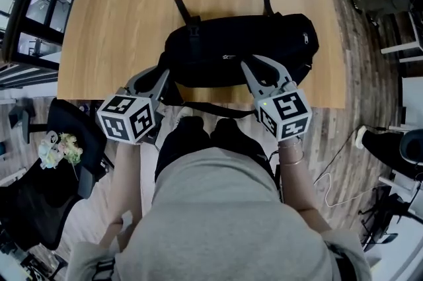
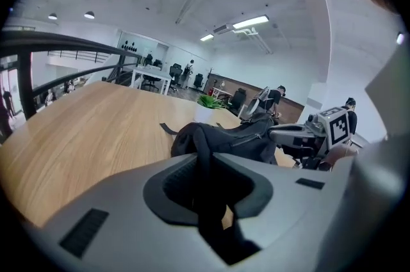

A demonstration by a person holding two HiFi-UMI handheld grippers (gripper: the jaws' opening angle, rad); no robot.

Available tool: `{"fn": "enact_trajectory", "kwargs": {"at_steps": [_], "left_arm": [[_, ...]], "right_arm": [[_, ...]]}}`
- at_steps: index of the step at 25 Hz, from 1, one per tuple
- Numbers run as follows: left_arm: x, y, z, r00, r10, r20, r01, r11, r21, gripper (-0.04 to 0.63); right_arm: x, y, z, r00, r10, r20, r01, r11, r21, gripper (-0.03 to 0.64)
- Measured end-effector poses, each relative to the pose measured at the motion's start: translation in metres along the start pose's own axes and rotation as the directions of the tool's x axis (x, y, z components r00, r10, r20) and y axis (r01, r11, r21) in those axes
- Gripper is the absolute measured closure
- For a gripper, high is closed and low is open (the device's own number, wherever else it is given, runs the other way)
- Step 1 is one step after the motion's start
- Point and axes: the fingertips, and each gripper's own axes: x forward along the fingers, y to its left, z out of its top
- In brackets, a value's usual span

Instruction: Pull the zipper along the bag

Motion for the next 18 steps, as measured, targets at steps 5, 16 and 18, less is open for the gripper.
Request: {"fn": "enact_trajectory", "kwargs": {"at_steps": [5,16,18], "left_arm": [[-0.012,-0.005,0.019,0.994,0.097,0.051,-0.103,0.984,0.145,0.445],[0.039,-0.090,0.030,0.994,-0.071,-0.077,0.100,0.864,0.494,0.408],[0.046,-0.098,0.031,0.992,-0.089,-0.087,0.120,0.858,0.499,0.408]], "right_arm": [[0.009,0.010,0.001,0.999,0.050,-0.004,-0.050,0.998,-0.029,0.511],[0.026,0.020,-0.009,0.983,0.137,-0.119,-0.155,0.975,-0.159,0.483],[0.028,0.022,-0.012,0.979,0.137,-0.149,-0.165,0.966,-0.198,0.483]]}}
